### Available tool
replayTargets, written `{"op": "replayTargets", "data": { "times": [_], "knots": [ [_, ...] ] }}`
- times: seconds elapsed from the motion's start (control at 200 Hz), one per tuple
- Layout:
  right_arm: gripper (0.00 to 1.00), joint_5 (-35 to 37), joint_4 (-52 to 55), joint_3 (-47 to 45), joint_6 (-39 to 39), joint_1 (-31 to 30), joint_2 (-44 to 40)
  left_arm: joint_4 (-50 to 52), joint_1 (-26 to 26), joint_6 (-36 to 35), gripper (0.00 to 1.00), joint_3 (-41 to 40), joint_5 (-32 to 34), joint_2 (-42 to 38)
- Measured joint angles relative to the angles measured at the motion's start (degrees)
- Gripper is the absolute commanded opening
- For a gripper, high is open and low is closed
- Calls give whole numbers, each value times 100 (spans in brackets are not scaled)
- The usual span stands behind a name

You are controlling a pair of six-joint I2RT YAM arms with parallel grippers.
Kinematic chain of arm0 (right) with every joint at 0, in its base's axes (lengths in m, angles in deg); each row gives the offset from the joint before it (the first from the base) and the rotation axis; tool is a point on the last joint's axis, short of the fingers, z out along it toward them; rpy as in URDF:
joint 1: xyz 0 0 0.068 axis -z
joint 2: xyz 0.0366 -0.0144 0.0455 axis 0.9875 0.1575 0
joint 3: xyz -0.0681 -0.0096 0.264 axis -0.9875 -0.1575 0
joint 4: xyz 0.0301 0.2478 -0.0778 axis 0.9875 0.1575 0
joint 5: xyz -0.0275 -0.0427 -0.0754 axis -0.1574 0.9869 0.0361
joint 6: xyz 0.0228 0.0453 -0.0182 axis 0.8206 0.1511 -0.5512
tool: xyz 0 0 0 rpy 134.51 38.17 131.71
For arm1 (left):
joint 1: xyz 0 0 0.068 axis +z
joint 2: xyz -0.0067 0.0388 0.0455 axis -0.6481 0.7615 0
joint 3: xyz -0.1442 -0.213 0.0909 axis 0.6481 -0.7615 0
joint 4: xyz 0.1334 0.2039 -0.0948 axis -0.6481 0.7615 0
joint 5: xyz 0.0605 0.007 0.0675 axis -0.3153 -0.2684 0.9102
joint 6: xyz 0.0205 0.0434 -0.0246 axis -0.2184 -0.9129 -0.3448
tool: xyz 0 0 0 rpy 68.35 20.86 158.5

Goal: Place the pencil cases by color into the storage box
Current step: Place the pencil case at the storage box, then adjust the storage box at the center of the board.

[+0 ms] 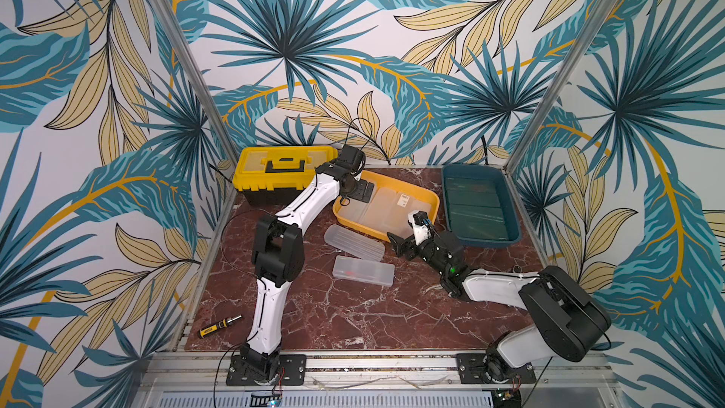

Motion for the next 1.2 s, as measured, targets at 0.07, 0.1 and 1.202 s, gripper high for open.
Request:
{"op": "replayTargets", "data": {
  "times": [0.07,0.1,1.202],
  "knots": [
    [87,0,0,0,0,2,0,4,-7,44,100,-138,-79,0],
    [87,0,0,0,0,0,0,2,-11,59,100,-190,-98,-2],
    [87,0,-4,-26,2,0,-44,-925,-391,763,99,-2693,-315,-1189]
  ]
}}
